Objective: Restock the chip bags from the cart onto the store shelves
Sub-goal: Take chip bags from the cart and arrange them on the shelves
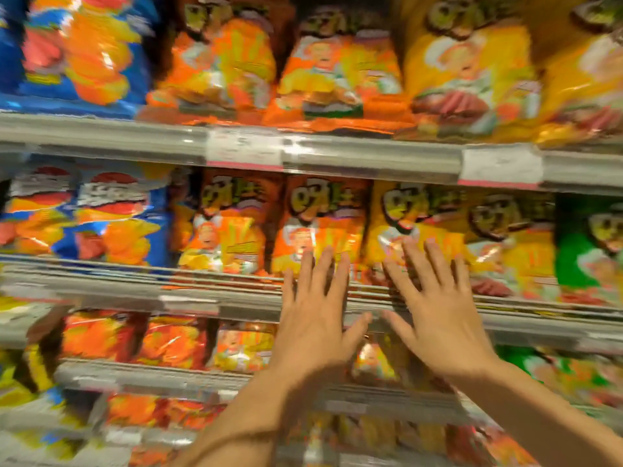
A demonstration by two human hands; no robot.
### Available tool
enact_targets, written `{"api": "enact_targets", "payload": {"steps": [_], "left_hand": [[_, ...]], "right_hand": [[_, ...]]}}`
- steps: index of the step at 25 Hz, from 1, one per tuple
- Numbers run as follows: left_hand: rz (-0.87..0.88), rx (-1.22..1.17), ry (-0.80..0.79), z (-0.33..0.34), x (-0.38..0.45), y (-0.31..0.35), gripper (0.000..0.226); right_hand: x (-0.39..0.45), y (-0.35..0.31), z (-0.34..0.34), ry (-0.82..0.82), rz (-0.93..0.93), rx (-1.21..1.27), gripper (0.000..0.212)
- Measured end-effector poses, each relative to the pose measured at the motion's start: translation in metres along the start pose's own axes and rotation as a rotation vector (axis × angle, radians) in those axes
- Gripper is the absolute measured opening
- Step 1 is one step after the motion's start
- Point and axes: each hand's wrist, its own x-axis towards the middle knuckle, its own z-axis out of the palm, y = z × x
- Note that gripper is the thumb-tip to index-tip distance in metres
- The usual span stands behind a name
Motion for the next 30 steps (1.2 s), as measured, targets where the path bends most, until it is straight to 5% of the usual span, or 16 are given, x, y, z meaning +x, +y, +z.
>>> {"api": "enact_targets", "payload": {"steps": [3,6,9,12,17,23,26,30], "left_hand": [[-0.029,0.015,-0.064,0.026,0.018,0.045,0.076],[-0.086,0.010,0.035,0.046,0.024,0.082,0.073],[-0.015,0.009,0.128,0.054,0.038,0.112,0.071],[-0.006,0.137,0.047,0.063,0.048,0.127,0.070],[-0.026,0.235,0.052,0.072,0.057,0.164,0.071],[0.210,0.170,-0.011,0.109,0.085,0.251,0.068],[0.270,0.157,-0.041,0.128,0.097,0.278,0.069],[0.269,0.267,-0.106,0.153,0.105,0.299,0.078]], "right_hand": [[-0.007,0.031,0.006,-0.073,-0.129,0.203,0.082],[-0.006,0.065,-0.003,-0.118,-0.214,0.356,0.076],[-0.016,0.100,-0.012,-0.041,-0.158,0.267,0.073],[-0.035,0.143,-0.014,-0.022,-0.018,0.149,0.074],[-0.068,0.209,0.000,-0.266,0.067,0.147,0.078],[-0.104,0.257,-0.001,0.077,0.164,0.234,0.080],[-0.118,0.293,-0.002,0.037,0.278,0.243,0.085],[-0.126,0.328,-0.003,0.155,0.305,0.358,0.066]]}}
